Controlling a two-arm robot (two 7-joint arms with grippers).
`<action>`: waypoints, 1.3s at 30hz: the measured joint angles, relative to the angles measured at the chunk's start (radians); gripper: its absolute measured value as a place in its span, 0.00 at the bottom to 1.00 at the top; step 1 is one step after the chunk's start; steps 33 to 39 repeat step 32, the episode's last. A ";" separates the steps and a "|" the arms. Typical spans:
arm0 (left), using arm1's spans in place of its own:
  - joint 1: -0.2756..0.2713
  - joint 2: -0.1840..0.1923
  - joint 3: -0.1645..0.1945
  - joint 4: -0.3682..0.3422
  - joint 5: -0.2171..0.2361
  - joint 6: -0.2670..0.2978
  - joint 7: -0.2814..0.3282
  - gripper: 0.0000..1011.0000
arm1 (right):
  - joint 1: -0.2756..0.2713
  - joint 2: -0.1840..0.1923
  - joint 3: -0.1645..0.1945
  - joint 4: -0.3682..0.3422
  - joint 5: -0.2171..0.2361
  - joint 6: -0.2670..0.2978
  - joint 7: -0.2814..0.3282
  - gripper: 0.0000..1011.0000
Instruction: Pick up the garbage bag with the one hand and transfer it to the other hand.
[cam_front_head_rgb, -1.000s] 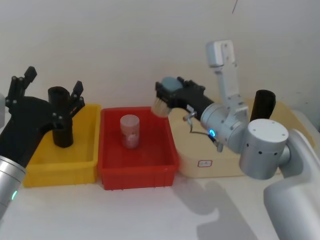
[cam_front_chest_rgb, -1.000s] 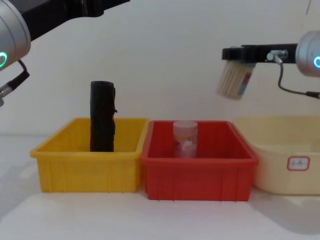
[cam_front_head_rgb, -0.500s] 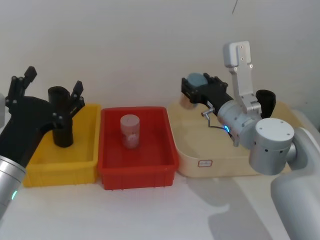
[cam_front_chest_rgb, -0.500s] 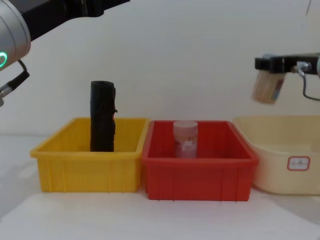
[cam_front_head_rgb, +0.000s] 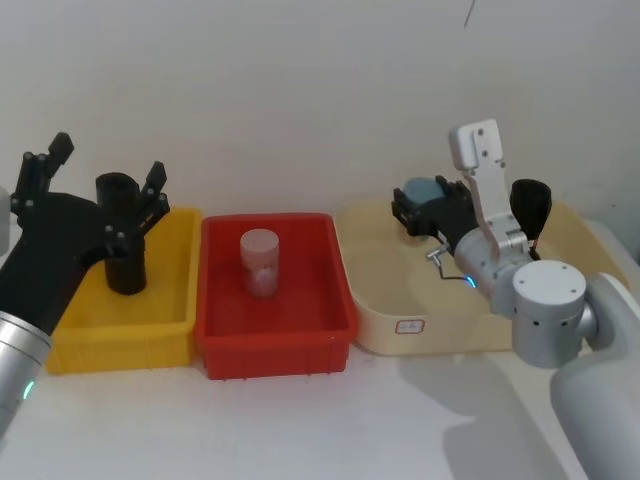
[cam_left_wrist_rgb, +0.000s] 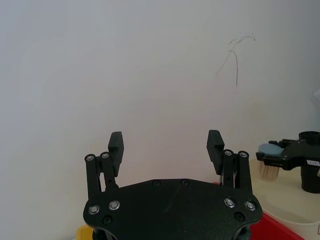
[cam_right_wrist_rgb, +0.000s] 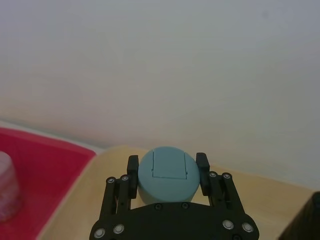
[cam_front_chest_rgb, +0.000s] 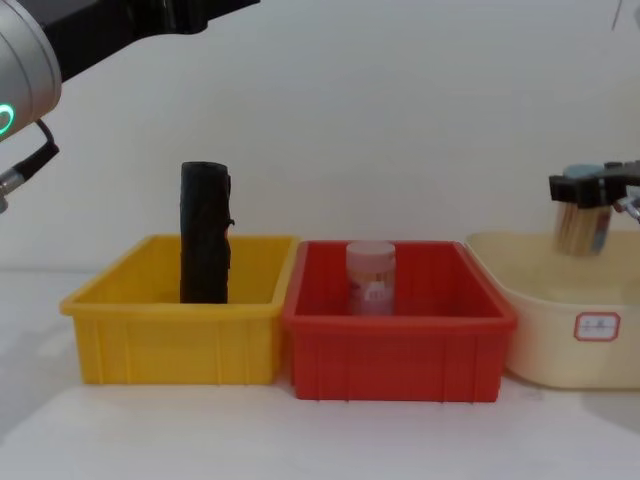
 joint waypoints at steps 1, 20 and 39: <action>0.000 0.000 0.000 0.000 0.000 0.000 0.000 0.99 | 0.000 0.002 -0.001 0.005 -0.004 -0.002 -0.001 0.67; 0.000 0.000 0.000 0.000 0.000 0.000 0.000 0.99 | -0.060 0.022 0.010 -0.043 -0.045 -0.019 -0.024 0.99; 0.000 0.000 0.000 0.000 0.000 0.000 0.000 0.99 | -0.114 0.018 0.017 -0.153 -0.037 0.004 -0.005 0.99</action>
